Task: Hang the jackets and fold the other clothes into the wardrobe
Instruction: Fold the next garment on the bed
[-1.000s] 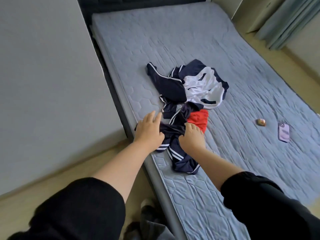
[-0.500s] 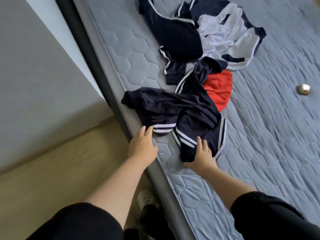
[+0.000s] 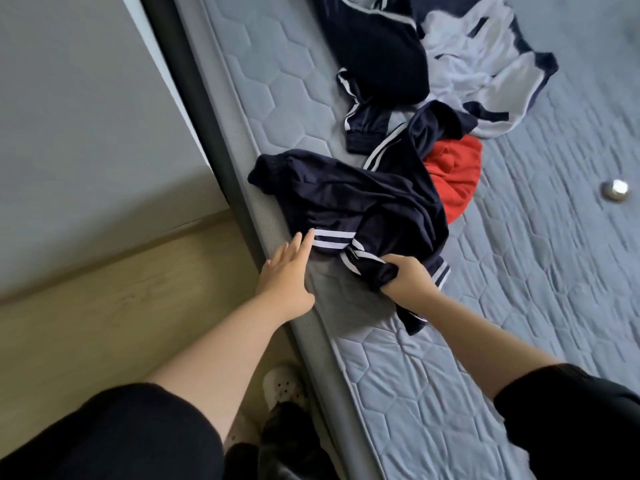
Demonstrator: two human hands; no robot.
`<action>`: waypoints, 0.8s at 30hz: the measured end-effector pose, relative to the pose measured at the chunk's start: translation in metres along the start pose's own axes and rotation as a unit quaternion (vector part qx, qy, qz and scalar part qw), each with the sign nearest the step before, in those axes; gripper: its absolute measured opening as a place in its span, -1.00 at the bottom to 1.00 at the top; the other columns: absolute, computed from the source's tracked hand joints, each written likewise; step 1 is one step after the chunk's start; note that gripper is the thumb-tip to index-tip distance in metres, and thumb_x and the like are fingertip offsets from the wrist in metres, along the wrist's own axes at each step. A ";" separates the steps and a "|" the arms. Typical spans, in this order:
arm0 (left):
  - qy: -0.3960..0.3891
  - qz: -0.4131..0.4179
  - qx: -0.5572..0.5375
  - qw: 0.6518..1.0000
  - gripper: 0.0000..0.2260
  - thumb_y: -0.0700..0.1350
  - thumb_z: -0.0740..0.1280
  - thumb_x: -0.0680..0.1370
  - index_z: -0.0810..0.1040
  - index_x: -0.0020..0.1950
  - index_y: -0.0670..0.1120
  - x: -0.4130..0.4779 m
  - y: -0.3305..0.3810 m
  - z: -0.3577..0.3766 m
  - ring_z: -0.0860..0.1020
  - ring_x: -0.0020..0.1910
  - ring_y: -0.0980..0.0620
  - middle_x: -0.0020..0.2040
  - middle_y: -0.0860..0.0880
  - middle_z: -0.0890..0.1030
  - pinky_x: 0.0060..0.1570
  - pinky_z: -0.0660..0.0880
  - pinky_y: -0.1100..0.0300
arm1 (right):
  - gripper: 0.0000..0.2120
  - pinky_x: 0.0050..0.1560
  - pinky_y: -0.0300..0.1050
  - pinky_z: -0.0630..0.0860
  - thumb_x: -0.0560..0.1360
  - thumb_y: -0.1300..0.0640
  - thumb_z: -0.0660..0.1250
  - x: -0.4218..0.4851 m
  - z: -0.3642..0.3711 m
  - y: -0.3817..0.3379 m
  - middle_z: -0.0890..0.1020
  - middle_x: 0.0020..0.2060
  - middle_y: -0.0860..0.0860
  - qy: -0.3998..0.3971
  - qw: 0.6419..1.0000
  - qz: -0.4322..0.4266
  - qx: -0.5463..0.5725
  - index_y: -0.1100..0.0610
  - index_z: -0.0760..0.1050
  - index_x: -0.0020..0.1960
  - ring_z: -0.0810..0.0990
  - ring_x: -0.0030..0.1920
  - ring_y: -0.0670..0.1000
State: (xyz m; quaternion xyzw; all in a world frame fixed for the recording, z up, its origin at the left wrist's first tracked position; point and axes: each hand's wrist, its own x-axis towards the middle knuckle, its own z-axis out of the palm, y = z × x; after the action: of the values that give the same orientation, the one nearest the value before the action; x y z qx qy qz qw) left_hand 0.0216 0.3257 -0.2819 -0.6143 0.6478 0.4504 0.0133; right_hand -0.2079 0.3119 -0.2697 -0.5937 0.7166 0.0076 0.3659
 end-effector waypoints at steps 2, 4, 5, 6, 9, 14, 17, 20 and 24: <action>-0.005 0.009 0.010 1.000 0.03 -0.11 0.46 0.40 -0.30 0.52 0.19 -0.001 -0.004 -0.014 -0.12 0.55 -0.02 0.57 0.09 -0.19 0.47 0.07 -0.10 | -0.89 -0.11 -0.04 0.46 0.42 0.16 0.37 -0.006 -0.006 -0.024 0.56 -0.20 0.08 0.009 0.997 -0.072 -0.032 0.17 0.61 -0.11 0.56 -0.13 0.14; -0.005 0.015 0.004 1.000 0.05 -0.05 0.50 0.37 -0.27 0.53 0.18 -0.002 -0.009 -0.027 -0.11 0.54 -0.01 0.57 0.10 -0.17 0.47 0.07 -0.08 | -0.92 -0.10 -0.07 0.40 0.40 0.21 0.40 -0.011 -0.001 -0.055 0.51 -0.16 0.10 0.023 0.988 -0.148 -0.040 0.21 0.62 -0.14 0.51 -0.10 0.16; -0.002 0.020 -0.006 1.000 0.03 -0.06 0.50 0.37 -0.22 0.54 0.17 -0.003 -0.013 -0.033 -0.08 0.54 0.00 0.57 0.09 -0.14 0.47 0.08 -0.06 | -0.92 -0.03 -0.08 0.38 0.38 0.24 0.43 -0.014 0.006 -0.073 0.52 -0.09 0.11 0.024 0.982 -0.184 -0.041 0.21 0.64 -0.12 0.49 -0.04 0.18; 0.002 0.027 -0.025 0.999 -0.02 -0.09 0.48 0.37 -0.14 0.56 0.14 -0.005 -0.017 -0.039 -0.03 0.54 -0.01 0.58 0.06 -0.07 0.47 0.11 -0.02 | -0.87 0.09 -0.06 0.37 0.37 0.26 0.44 -0.016 0.014 -0.092 0.52 0.02 0.13 0.022 0.976 -0.214 -0.043 0.20 0.65 -0.09 0.46 0.06 0.19; 0.019 0.017 -0.178 0.984 -0.36 -0.27 0.45 0.41 0.32 0.43 -0.01 -0.016 -0.040 -0.061 0.35 0.36 -0.03 0.38 -0.06 0.40 0.29 0.32 0.29 | -0.81 0.30 -0.33 0.20 0.41 0.20 0.47 -0.018 0.038 -0.146 0.44 0.25 0.07 0.007 0.967 -0.254 0.027 0.21 0.65 0.01 0.37 0.26 0.04; 0.092 -0.023 -0.337 0.937 -0.62 -0.46 0.36 0.41 0.53 0.18 -0.18 -0.052 -0.106 -0.100 0.48 0.02 0.04 0.00 -0.06 0.56 -0.06 0.42 0.27 | -0.77 0.02 -0.17 0.48 0.36 0.29 0.45 -0.016 0.081 -0.218 0.66 -0.06 0.08 -0.047 0.957 -0.265 0.104 0.22 0.61 0.02 0.61 -0.03 0.00; 0.099 -0.048 -0.373 0.921 -0.67 -0.43 0.38 0.41 0.56 0.07 -0.10 -0.077 -0.150 -0.114 0.48 -0.11 0.08 -0.11 0.00 0.57 -0.27 0.42 0.41 | -0.88 -0.18 0.00 0.49 0.36 0.29 0.39 -0.012 0.114 -0.250 0.62 -0.29 0.18 -0.072 0.953 -0.283 0.080 0.29 0.54 -0.12 0.49 -0.27 -0.02; 0.121 -0.086 -0.395 0.907 -0.70 -0.33 0.39 0.44 0.57 0.13 -0.09 -0.103 -0.191 -0.115 0.53 -0.11 0.02 -0.07 -0.04 0.61 -0.16 0.44 0.26 | -0.97 -0.27 -0.12 0.42 0.36 0.32 0.35 -0.009 0.147 -0.277 0.57 -0.39 0.03 -0.077 0.942 -0.318 0.077 0.24 0.51 -0.21 0.45 -0.35 -0.08; 0.197 -0.129 -0.399 0.886 -0.73 -0.34 0.34 0.46 0.56 0.09 -0.06 -0.132 -0.241 -0.113 0.55 -0.08 -0.06 -0.04 -0.10 0.61 -0.13 0.45 0.17 | -0.93 -0.30 -0.15 0.33 0.39 0.32 0.30 -0.019 0.203 -0.313 0.50 -0.39 0.09 -0.081 0.929 -0.348 0.094 0.33 0.46 -0.23 0.40 -0.33 -0.02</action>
State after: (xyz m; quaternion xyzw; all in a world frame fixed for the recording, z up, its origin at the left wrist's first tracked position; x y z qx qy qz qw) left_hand 0.3093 0.4000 -0.2766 -0.7223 0.3179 0.5343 -0.3028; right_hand 0.1653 0.3256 -0.2752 -0.7664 0.4298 -0.1395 0.4566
